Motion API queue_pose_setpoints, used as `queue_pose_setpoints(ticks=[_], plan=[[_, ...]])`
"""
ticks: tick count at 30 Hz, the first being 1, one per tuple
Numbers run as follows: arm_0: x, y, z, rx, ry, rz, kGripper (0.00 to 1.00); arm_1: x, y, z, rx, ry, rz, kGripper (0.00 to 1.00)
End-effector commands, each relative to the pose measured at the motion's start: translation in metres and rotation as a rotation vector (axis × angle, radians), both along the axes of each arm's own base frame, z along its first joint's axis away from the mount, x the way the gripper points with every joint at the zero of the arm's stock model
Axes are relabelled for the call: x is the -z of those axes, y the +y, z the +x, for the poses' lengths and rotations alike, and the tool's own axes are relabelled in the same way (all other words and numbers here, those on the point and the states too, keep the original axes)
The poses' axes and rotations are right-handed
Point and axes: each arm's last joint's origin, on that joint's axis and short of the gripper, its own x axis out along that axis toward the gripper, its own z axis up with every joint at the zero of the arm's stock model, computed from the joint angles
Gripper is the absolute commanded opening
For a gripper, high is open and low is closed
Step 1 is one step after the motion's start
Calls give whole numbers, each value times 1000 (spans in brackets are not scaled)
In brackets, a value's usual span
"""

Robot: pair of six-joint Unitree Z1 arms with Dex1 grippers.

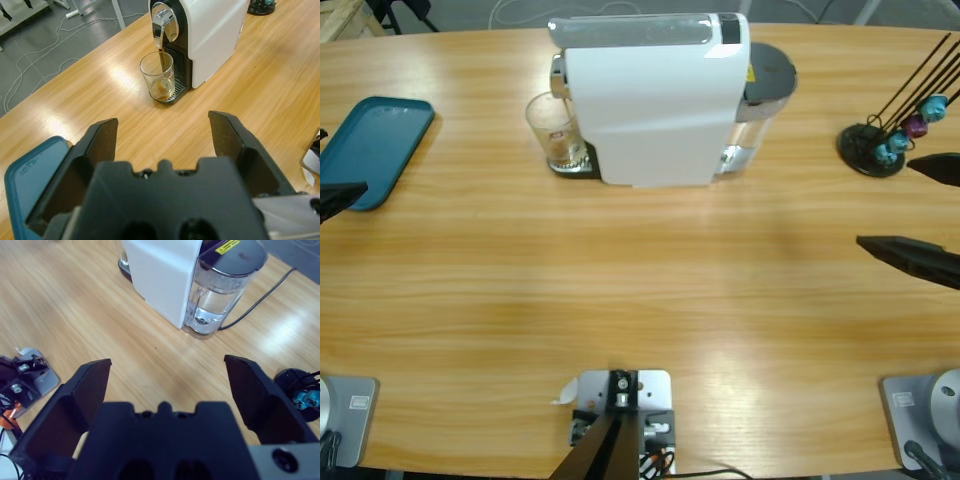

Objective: Pour coffee

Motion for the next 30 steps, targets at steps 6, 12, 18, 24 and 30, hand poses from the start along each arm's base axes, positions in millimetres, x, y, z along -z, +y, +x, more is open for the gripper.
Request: queue_pose_setpoints(ticks=[6,12,18,24,30], plan=[[15,-1,0,-14,36,-22,782,21,6,5,-16,41,-5,1000],[19,-6,5,-20,74,-57,775,23,7,6,-16,37,4,1000],[20,-5,3,-7,69,-62,780,24,6,5,-14,38,12,1000],[22,-9,6,7,96,-54,779,24,7,6,-15,41,11,1000],[24,-10,8,14,105,-51,775,24,7,6,-15,41,11,1000]])
